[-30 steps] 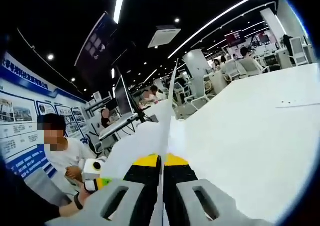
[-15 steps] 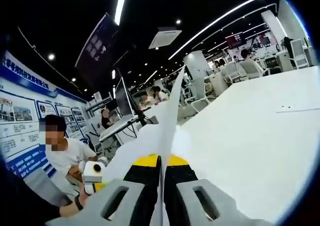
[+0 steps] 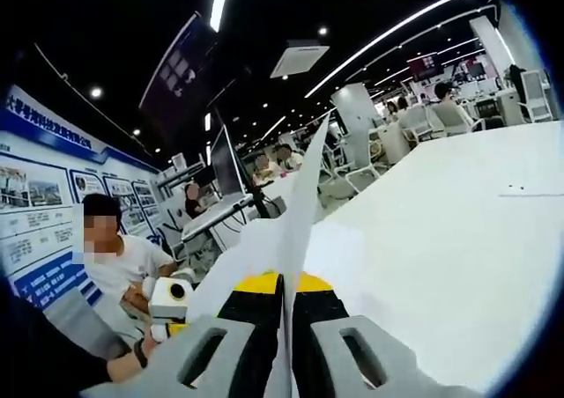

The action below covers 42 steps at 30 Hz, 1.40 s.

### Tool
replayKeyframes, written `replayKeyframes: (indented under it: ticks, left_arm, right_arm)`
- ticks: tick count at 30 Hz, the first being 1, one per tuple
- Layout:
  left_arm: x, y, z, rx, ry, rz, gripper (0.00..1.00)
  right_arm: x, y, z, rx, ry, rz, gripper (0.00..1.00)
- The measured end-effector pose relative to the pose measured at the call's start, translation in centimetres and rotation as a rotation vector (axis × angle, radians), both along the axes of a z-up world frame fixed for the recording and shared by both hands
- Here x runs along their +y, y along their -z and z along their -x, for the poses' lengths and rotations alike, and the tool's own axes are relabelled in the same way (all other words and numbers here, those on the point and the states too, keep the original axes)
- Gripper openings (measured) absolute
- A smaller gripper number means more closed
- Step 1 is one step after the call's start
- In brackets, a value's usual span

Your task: Organize the stack of printing papers by aligning and flattening the scattered papers on the table

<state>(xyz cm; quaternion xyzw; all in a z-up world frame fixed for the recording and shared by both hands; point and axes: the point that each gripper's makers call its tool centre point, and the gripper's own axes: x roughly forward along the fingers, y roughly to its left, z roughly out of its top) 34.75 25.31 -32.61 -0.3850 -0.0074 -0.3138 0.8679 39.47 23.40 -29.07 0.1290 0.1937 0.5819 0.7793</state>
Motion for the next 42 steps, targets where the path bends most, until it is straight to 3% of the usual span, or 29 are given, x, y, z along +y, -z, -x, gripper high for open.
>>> replayKeyframes:
  ticks: [26, 34, 39, 42]
  left_arm:
    - [-0.4, 0.4, 0.0, 0.006, 0.013, -0.039, 0.30]
    - [-0.5, 0.9, 0.0, -0.006, 0.022, -0.099, 0.13]
    - [-0.3, 1.0, 0.0, -0.012, 0.019, -0.112, 0.07]
    - [-0.2, 0.9, 0.1, -0.018, 0.023, -0.111, 0.07]
  right_arm:
    - [1.1, 0.6, 0.4, -0.003, -0.013, 0.014, 0.00]
    - [1.1, 0.7, 1.3, 0.001, -0.018, 0.012, 0.00]
    - [1.2, 0.5, 0.3, -0.013, -0.009, 0.011, 0.00]
    - [1.0, 0.3, 0.0, -0.035, 0.003, 0.007, 0.06]
